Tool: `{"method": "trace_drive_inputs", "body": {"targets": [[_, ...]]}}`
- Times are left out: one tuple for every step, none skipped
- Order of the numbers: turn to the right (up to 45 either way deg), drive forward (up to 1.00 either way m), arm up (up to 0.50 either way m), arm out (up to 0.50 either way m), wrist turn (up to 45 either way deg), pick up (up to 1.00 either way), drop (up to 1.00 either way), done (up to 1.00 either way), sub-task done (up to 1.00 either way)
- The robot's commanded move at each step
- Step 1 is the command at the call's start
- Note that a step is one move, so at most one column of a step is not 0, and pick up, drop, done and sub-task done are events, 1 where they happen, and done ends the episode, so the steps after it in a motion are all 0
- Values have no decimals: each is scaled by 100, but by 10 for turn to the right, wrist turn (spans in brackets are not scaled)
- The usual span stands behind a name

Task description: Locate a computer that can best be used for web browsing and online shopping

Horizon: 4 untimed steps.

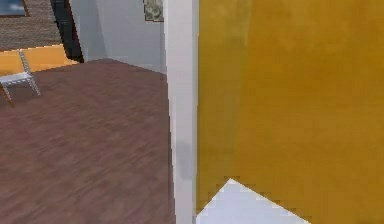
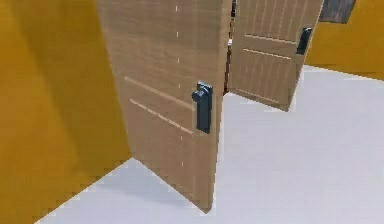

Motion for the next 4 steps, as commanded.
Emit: {"method": "trace_drive_inputs", "body": {"targets": [[-210, 0, 0, 0, 0, 0, 0, 0, 0], [0, 35, 0, 0, 0, 0, 0, 0, 0], [-210, 0, 0, 0, 0, 0, 0, 0, 0], [0, 15, 0, 0, 0, 0, 0, 0, 0]]}}
